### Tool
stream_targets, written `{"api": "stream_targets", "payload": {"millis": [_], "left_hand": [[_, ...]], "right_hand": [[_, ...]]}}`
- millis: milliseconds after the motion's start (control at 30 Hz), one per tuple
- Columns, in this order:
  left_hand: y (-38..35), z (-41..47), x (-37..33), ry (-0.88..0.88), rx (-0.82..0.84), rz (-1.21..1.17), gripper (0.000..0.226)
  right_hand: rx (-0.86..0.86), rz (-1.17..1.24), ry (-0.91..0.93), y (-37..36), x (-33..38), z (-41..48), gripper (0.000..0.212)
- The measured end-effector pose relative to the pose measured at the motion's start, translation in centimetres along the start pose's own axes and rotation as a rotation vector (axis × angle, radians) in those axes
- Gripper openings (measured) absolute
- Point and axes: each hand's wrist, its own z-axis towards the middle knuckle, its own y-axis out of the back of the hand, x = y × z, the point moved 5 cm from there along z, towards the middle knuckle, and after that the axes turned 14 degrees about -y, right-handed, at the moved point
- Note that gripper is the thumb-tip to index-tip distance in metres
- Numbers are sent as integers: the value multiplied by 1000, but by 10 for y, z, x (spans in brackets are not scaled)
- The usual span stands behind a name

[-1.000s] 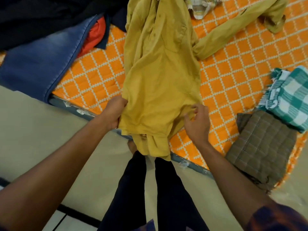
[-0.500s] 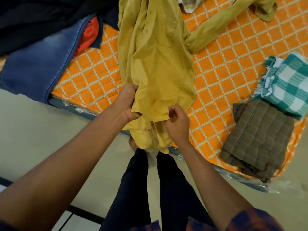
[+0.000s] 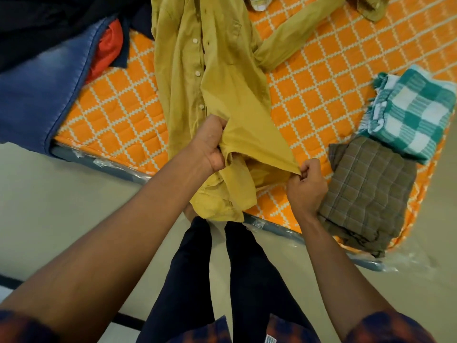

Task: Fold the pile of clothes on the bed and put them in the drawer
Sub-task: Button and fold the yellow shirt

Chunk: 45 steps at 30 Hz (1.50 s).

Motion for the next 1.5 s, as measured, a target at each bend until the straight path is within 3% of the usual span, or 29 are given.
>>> {"api": "stream_targets", "payload": {"millis": [100,200,300,400,467,533,600,667,733,833,900,967,1033,1100,1167,1200,1267,1333,1367,1433,1500], "left_hand": [[-6,8,7,4,-3,35,27],[-15,16,29,-33,68,217,27],[-14,34,68,-145,262,769,32],[0,40,95,-170,514,1357,42],[14,39,93,-299,464,1449,35],[41,39,81,-442,226,1347,28],[75,43,65,-545,-67,1260,26],[104,48,60,-532,-220,1278,47],[118,51,67,-390,-221,1350,63],[115,54,82,-311,-109,1466,43],[110,53,85,-357,-86,1468,23],[110,52,84,-384,-127,1318,21],[118,41,69,-465,-250,1115,25],[124,24,49,-663,-305,958,27],[127,10,30,-794,-228,804,26],[125,9,25,-783,-144,707,28],[111,7,21,-604,53,477,30],[89,8,18,-471,258,459,26],[84,12,14,-507,293,539,26],[88,29,6,-649,140,687,25],[111,53,3,-694,-188,817,23]], "right_hand": [[-33,-81,56,30,-15,-4,20],[87,-333,40,44,-41,-9,47],[362,-718,-156,35,-71,-4,57],[439,-913,-189,30,-65,3,53],[515,-1053,-188,31,-52,6,55],[560,-1098,-170,32,-36,10,56],[588,-946,-164,23,-9,14,50],[602,-642,-163,1,23,14,35],[550,-368,-104,-29,61,13,23],[548,-200,34,-80,118,7,16],[643,-150,14,-117,141,4,25],[725,-201,-50,-146,151,6,45],[780,-235,-100,-164,156,6,39],[833,-185,-141,-175,161,3,35],[901,-143,-156,-186,168,-5,41],[941,-70,-188,-190,172,-8,32],[1004,242,-397,-191,179,-10,6],[1001,601,-674,-179,176,1,12],[996,690,-748,-173,172,9,17],[989,670,-729,-161,155,30,21],[839,382,-486,-145,137,56,16]]}}
